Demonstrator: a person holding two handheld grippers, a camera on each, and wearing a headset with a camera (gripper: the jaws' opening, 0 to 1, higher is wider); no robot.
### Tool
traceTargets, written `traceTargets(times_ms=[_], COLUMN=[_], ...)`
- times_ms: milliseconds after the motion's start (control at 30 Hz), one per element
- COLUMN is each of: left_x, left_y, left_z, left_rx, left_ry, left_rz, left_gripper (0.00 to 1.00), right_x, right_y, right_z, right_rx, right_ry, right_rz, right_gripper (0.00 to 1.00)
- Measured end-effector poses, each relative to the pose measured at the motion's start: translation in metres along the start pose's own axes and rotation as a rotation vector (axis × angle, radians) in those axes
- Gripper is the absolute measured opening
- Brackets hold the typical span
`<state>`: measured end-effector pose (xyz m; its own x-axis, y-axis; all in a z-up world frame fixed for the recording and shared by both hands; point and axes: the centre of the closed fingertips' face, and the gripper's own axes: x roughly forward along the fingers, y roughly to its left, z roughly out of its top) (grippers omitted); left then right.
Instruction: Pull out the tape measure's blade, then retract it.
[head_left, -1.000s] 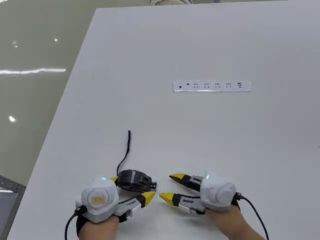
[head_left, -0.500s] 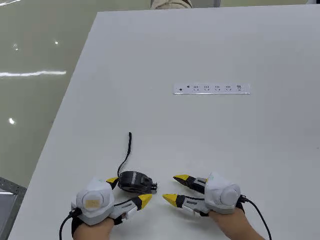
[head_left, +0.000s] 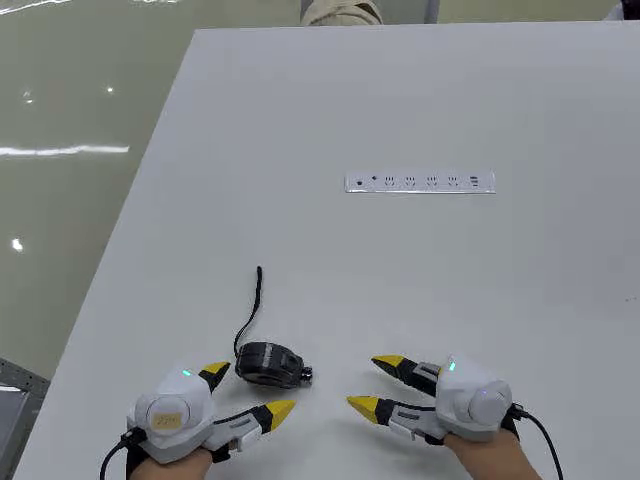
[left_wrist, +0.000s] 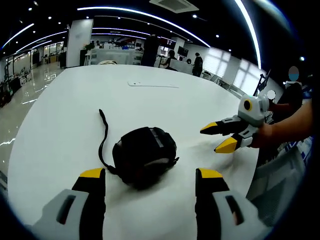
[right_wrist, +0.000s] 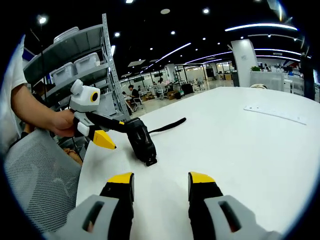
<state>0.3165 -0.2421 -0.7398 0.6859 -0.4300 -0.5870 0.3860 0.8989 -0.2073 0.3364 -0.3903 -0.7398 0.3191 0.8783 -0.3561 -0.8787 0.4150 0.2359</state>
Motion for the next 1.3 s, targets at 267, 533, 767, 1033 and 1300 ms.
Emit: traceTargets(times_ms=[267,533,767,1033,1300], left_x=[-0.012,-0.021,-0.031,-0.046,-0.058], left_y=[0.001,-0.001,-0.001,0.000,-0.001], left_z=[-0.005,-0.005,-0.005,-0.010,-0.011], left_rx=[0.009,0.028,0.022,0.009,0.002], left_ry=[-0.001,0.002,-0.008,-0.021,-0.037], left_rz=[-0.017,-0.044,-0.053,-0.074,-0.073], left_gripper=[0.71,0.71,0.72,0.72,0.72], right_x=[-0.018,-0.032,-0.041,-0.055,-0.069], right_y=[0.000,0.002,0.006,0.006,0.007], right_z=[0.000,0.005,0.005,0.006,0.006], right_rx=[0.009,0.007,0.006,0.001,-0.008], right_ry=[-0.012,-0.023,-0.021,-0.015,-0.005], right_rz=[-0.042,-0.071,-0.088,-0.109,-0.129], right_gripper=[0.44,0.45,0.48,0.51,0.52])
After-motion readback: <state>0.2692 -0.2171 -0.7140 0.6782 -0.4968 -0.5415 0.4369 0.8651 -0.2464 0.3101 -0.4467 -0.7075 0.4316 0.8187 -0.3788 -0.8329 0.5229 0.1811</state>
